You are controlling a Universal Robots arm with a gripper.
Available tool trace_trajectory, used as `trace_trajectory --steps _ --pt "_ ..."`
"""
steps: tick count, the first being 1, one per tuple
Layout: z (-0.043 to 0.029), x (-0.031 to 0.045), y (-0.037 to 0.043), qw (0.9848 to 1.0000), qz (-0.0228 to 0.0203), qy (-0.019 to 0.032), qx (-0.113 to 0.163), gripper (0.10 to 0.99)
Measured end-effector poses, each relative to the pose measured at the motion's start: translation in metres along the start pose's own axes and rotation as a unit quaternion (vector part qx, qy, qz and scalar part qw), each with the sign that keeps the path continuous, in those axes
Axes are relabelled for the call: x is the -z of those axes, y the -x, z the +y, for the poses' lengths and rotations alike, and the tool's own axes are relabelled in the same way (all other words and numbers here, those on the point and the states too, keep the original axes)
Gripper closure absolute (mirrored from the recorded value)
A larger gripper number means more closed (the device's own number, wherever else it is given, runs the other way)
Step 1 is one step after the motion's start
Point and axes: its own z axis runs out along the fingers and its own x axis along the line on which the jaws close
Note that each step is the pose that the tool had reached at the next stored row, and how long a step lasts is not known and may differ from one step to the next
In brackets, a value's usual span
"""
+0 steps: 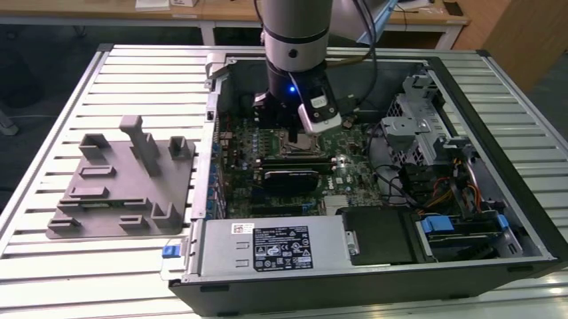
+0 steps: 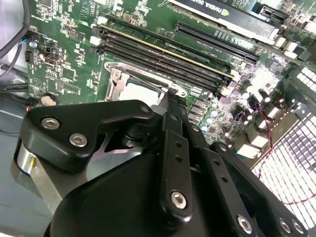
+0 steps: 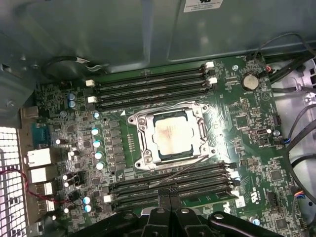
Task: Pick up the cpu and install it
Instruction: 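Install the second cpu locking lever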
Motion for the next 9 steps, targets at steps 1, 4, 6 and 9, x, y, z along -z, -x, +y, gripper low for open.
trace_trajectory --steps 1,4,6,9 --pt "-0.0001 -0.0008 -0.0001 1.0 0.0001 0.0004 0.0 0.98" --pt "-0.0004 -0.0025 -0.0002 1.0 0.0009 0.0041 0.0 0.98" --pt "-0.0005 -0.0035 -0.0002 1.0 0.0018 0.0091 -0.001 0.98" --pt "-0.0007 -0.0051 -0.0003 0.9998 0.0038 0.0195 -0.001 0.98"
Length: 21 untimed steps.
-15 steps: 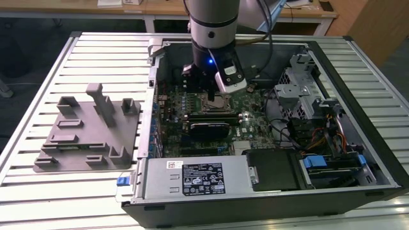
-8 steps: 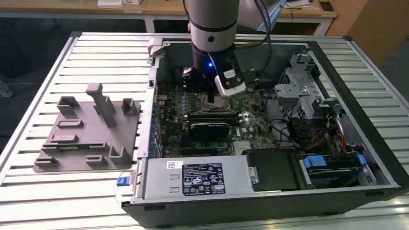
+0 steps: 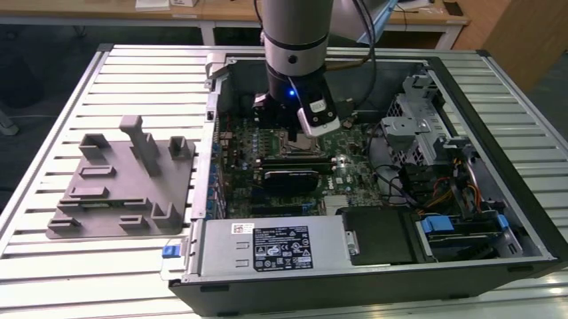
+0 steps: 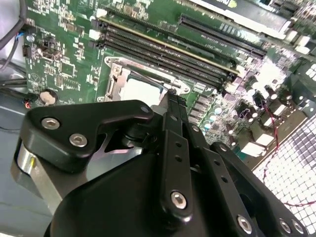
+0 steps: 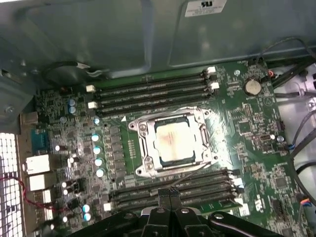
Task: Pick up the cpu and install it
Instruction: 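Install the second cpu locking lever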
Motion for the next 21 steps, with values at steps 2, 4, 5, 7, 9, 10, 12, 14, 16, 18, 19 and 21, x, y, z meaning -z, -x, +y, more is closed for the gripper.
trace_trajectory --steps 2,4,5,7,9,10,12,14,16,18,19,21 --pt "-0.0002 -0.002 -0.0001 1.0 0.0003 0.0026 0.0 0.98" --pt "-0.0007 -0.0043 -0.0002 1.0 0.0005 0.0028 0.0 0.98" --pt "-0.0009 -0.0056 -0.0002 1.0 0.0006 0.0029 0.0 0.98" --pt "-0.0014 -0.0084 -0.0004 1.0 0.0006 0.0031 0.0 0.98" --pt "-0.0019 -0.0112 -0.0004 1.0 0.0006 0.0031 0.0 0.98" --pt "-0.0021 -0.0125 -0.0005 1.0 0.0006 0.003 0.0 0.98" --pt "-0.0025 -0.0151 -0.0006 1.0 0.0006 0.003 0.0 0.98" --pt "-0.003 -0.0176 -0.0007 1.0 0.0006 0.003 0.0 0.98" --pt "-0.0033 -0.0196 -0.0008 1.0 0.0006 0.003 0.0 0.98" --pt "-0.0036 -0.0211 -0.0008 1.0 0.0006 0.003 0.0 0.98" --pt "-0.0037 -0.0218 -0.0009 1.0 0.0006 0.003 0.0 0.98" --pt "-0.0039 -0.0232 -0.0009 1.0 0.0006 0.003 0.0 0.98"
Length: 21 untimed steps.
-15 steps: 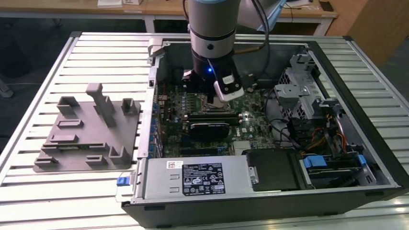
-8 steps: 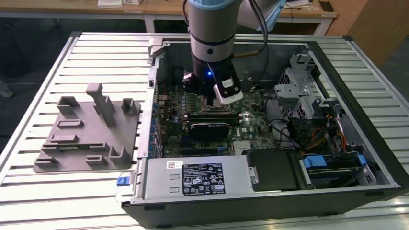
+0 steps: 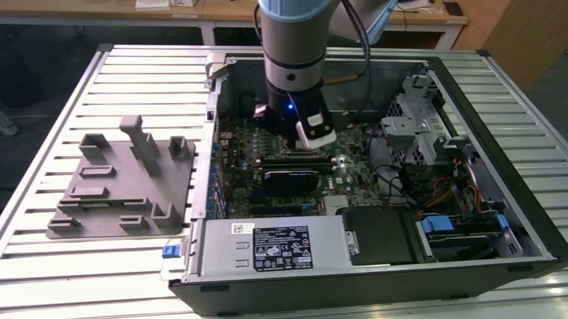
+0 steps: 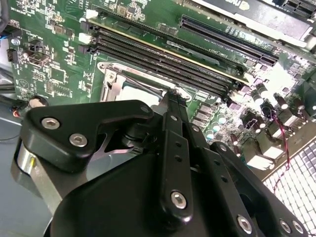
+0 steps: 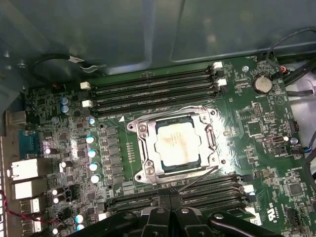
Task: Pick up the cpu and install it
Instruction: 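Install the second cpu locking lever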
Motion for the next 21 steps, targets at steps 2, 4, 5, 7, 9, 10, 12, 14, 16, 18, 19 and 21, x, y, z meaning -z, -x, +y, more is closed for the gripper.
trace_trajectory --steps 2,4,5,7,9,10,12,14,16,18,19,21 --pt "-0.0003 -0.0015 -0.0001 1.0 0.0 0.0 0.0 0.98" --pt "-0.0006 -0.0032 -0.0003 1.0 0.0 0.0 0.0 0.98" --pt "-0.0008 -0.0041 -0.0004 1.0 0.0 0.0 0.0 0.98" --pt "-0.0011 -0.0057 -0.0006 1.0 0.0 0.0001 0.0 0.98" --pt "-0.0014 -0.0071 -0.0008 1.0 0.0 0.0001 0.0 0.98" --pt "-0.0015 -0.0078 -0.0011 1.0 0.0 0.0 0.0 0.98" --pt "-0.0019 -0.0091 -0.002 1.0 0.0 0.0 0.0 0.98" --pt "-0.0024 -0.0105 -0.0033 1.0 0.0 0.0001 0.0 0.98" --pt "-0.003 -0.012 -0.0047 1.0 0.0001 0.0003 0.0 0.98" --pt "-0.0035 -0.0135 -0.006 1.0 0.0002 0.0009 0.0 0.98" --pt "-0.0038 -0.0141 -0.0066 1.0 0.0004 0.0018 0.0 0.98" --pt "-0.0042 -0.0154 -0.0077 1.0 0.0008 0.0043 0.0 0.98"
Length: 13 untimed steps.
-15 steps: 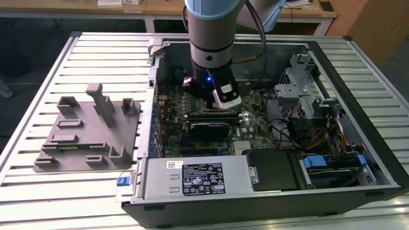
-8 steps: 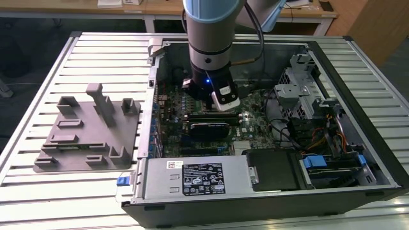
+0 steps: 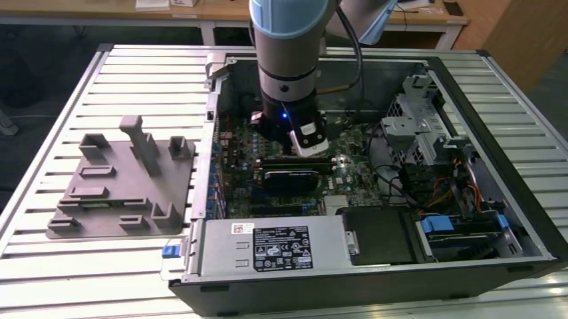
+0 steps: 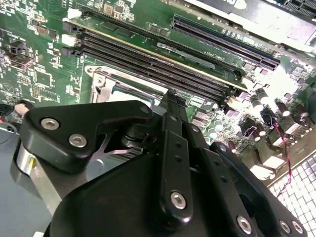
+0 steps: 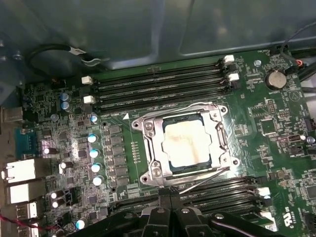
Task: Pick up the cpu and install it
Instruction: 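Install the second cpu locking lever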
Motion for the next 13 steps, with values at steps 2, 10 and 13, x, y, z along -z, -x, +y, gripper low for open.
trace_trajectory --steps 2,10,13 --pt "-0.0005 -0.0012 -0.0006 1.0 0.0006 0.003 0.0 0.98" --pt "-0.0059 -0.0048 0.0 0.9998 0.0036 0.0189 -0.001 0.98" --pt "-0.0102 -0.0048 0.0008 0.9997 0.0046 0.0241 -0.002 0.98"
